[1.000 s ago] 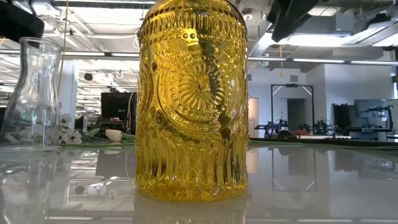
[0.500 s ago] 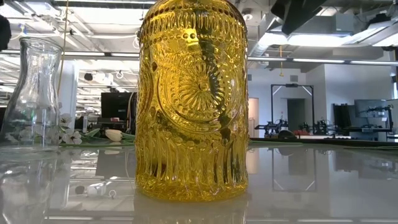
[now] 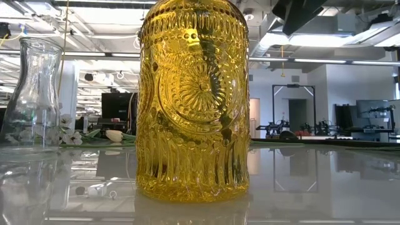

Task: Sort flowers into vase by color
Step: Put the purple flowers into the yellow vase

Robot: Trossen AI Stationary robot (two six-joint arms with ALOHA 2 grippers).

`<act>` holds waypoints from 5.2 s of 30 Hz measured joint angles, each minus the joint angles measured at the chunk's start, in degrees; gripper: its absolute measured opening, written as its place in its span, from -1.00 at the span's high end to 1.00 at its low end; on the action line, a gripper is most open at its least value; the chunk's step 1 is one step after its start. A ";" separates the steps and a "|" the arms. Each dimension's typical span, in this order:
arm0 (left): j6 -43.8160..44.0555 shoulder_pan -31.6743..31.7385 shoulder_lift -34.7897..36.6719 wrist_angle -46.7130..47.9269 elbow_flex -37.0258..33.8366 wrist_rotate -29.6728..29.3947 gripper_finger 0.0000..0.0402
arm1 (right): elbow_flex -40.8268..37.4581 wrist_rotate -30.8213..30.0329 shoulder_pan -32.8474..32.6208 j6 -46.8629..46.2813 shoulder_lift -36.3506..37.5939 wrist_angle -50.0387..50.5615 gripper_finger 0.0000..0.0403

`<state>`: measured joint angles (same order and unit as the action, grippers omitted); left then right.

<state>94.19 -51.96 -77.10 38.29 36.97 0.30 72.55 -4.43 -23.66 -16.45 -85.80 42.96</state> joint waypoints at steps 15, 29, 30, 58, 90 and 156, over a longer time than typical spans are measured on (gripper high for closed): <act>4.27 0.22 -0.40 7.26 -0.13 1.23 0.80 | 0.00 -0.04 0.04 1.43 0.00 0.04 -0.12; 6.52 0.53 27.43 15.20 -0.09 -20.23 0.98 | 0.01 -0.04 0.21 2.20 0.00 0.09 -0.12; 6.17 0.62 29.37 15.76 -0.09 -22.68 0.98 | 0.01 -0.04 0.34 2.84 0.00 0.08 -0.12; -60.58 14.15 41.77 -16.19 25.49 -50.47 0.99 | 0.00 -37.54 16.85 92.66 0.00 -34.23 -0.12; -48.31 49.08 12.21 -24.45 34.77 0.91 0.99 | 1.70 -16.08 16.43 148.35 -3.67 -75.30 -0.12; -92.55 53.84 26.36 -39.80 12.06 -4.78 0.10 | -26.75 -21.93 -24.29 34.94 -8.53 -104.01 0.81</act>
<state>1.65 1.87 -50.75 -1.52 49.03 -4.48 45.80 -26.35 -47.95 18.49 -94.33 -61.05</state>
